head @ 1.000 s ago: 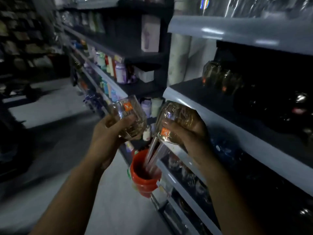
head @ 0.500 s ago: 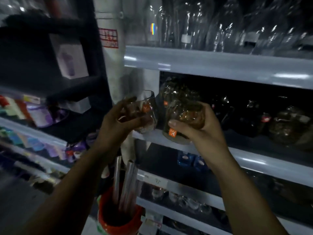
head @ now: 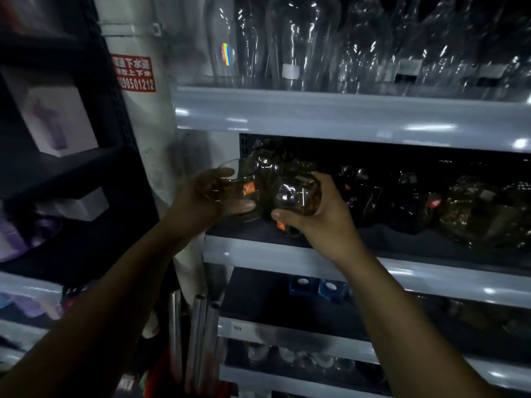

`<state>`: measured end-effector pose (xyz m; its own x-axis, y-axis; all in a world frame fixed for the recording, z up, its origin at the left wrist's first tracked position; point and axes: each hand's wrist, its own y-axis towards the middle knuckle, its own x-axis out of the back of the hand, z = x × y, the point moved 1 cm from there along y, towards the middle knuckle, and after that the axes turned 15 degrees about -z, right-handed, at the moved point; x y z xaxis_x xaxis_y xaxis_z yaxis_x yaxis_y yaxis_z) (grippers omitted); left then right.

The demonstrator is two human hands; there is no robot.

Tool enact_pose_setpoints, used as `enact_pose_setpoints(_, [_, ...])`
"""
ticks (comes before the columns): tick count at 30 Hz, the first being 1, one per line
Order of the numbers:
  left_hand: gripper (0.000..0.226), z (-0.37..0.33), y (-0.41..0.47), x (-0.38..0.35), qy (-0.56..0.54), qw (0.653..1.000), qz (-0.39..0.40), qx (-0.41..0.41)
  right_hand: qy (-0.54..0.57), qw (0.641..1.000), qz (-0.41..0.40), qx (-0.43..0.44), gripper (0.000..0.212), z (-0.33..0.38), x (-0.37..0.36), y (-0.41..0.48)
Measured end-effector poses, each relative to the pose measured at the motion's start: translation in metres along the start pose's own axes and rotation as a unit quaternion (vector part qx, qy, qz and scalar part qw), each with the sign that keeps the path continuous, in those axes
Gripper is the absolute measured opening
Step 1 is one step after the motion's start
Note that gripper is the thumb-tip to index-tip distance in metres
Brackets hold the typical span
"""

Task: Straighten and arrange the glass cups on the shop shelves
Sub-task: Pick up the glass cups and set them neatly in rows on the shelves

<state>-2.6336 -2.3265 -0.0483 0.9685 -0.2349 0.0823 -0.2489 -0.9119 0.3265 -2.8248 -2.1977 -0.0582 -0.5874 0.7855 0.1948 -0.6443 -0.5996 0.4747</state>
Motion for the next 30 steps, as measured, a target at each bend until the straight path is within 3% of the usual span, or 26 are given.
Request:
enact_pose_setpoints(5, [0.057,0.006,0.016,-0.008,0.027,0.998,0.048,-0.033,-0.015,0.999,-0.031,-0.025,0.080,-0.004,-0.007,0.006])
enact_pose_setpoints(9, [0.069,0.010,0.020,-0.011,0.035,0.995,0.077,-0.047,-0.044,0.997,-0.035,-0.048,0.087,-0.002,-0.009,0.006])
enact_pose_setpoints(16, [0.071,0.016,0.012,-0.009,0.073,0.991,0.076,-0.086,-0.181,0.978,-0.101,-0.001,0.088,0.016,0.001,-0.015])
enact_pose_setpoints(19, [0.055,0.021,0.009,-0.004,0.079,0.989,0.057,-0.107,-0.229,0.964,-0.132,0.003,0.075,0.019,0.006,-0.025])
enact_pose_setpoints(30, [0.056,0.028,0.010,-0.015,0.076,0.990,0.050,-0.103,-0.294,0.940,-0.171,0.000,0.063,0.012,0.008,-0.025])
